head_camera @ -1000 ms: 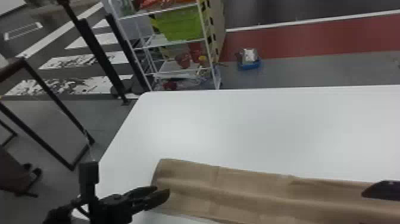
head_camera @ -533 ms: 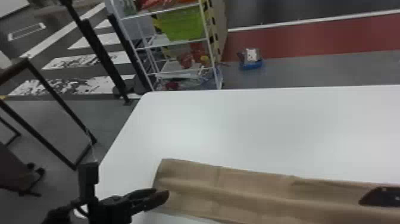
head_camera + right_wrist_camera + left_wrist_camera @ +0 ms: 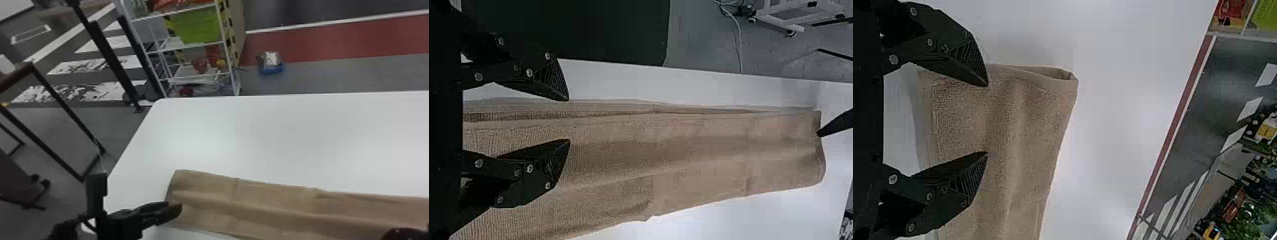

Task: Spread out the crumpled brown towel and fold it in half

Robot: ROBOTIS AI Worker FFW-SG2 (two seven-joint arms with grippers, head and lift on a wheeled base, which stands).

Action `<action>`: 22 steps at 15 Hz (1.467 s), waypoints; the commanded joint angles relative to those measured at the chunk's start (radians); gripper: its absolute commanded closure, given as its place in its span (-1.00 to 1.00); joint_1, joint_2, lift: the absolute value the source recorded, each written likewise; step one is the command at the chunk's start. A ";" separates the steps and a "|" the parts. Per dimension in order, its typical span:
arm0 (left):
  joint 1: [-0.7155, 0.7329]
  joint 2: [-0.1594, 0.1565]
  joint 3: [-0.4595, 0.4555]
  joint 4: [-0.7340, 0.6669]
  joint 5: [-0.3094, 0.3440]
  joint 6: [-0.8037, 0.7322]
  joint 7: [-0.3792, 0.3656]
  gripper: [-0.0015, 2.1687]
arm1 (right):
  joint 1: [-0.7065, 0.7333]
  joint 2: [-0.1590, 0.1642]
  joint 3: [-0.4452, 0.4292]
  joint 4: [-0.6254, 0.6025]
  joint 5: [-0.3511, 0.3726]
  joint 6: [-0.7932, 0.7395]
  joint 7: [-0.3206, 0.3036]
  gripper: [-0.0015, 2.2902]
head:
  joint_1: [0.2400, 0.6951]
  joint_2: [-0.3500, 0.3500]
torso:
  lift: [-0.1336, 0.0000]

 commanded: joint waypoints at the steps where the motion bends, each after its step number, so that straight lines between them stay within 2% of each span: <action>1: 0.000 -0.003 0.008 0.006 0.003 -0.001 -0.001 -0.56 | -0.010 -0.012 0.021 0.000 0.048 0.002 0.005 -0.38 | 1.00 1.00 | -0.85; 2: 0.000 -0.003 0.010 0.009 0.005 -0.001 -0.001 -0.56 | -0.022 -0.029 0.042 0.000 0.067 0.002 0.005 -0.38 | 1.00 1.00 | -0.85; 6: 0.000 -0.003 0.020 0.009 0.011 -0.001 -0.005 -0.56 | -0.048 -0.039 0.064 0.004 0.112 0.006 0.005 -0.38 | 1.00 1.00 | -0.85; 7: 0.000 -0.003 0.023 0.009 0.012 -0.001 -0.005 -0.56 | -0.051 -0.039 0.065 0.010 0.117 0.006 0.005 -0.33 | 1.00 1.00 | -0.85; 17: 0.000 -0.003 0.036 0.011 0.015 -0.004 -0.017 -0.56 | -0.071 -0.035 0.122 0.062 0.149 0.033 0.005 -0.33 | 1.00 1.00 | -0.85; 19: 0.000 -0.003 0.037 0.012 0.017 -0.004 -0.020 -0.56 | -0.091 -0.032 0.139 0.090 0.163 0.042 0.005 -0.18 | 1.00 1.00 | -0.85; 22: 0.002 -0.003 0.037 0.012 0.014 -0.004 -0.023 -0.56 | -0.097 -0.031 0.142 0.090 0.152 0.045 0.005 -0.18 | 1.00 1.00 | -0.85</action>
